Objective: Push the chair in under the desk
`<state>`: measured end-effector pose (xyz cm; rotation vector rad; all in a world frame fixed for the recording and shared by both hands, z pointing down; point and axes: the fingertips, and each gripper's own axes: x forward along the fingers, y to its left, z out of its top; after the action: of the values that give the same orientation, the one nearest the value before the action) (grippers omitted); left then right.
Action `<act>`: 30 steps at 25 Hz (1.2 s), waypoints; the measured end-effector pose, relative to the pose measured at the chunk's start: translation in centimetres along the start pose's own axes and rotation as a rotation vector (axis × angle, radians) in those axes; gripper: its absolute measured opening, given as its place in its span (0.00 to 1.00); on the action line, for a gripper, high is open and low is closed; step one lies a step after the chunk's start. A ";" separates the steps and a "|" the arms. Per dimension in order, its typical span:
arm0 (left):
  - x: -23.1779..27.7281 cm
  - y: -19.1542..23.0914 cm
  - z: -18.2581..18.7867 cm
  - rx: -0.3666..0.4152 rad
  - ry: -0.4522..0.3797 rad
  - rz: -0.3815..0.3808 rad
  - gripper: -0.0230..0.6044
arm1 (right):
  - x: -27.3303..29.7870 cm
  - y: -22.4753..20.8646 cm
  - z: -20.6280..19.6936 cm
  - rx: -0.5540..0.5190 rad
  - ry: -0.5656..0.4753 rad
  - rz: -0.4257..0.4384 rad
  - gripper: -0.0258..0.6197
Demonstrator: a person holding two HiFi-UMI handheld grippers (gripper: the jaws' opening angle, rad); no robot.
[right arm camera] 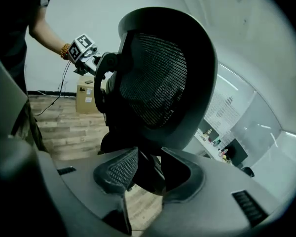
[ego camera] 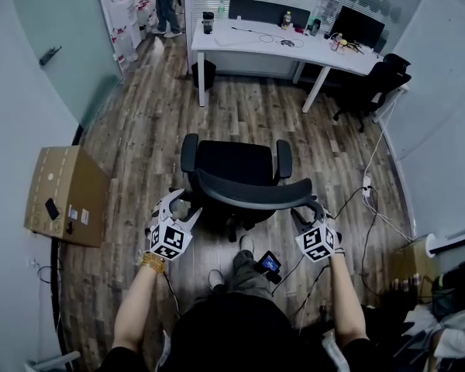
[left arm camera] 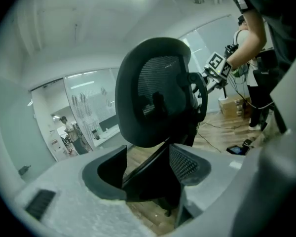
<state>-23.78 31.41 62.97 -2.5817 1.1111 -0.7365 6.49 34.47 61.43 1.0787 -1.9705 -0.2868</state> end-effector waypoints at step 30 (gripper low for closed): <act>4.9 -0.9 -3.1 0.135 0.176 -0.330 0.45 | 4.6 0.6 -2.9 -0.070 0.091 0.257 0.39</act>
<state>-22.01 28.42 67.71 -2.6527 0.6537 -1.0901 7.11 31.79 66.12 0.7701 -1.9762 -0.1635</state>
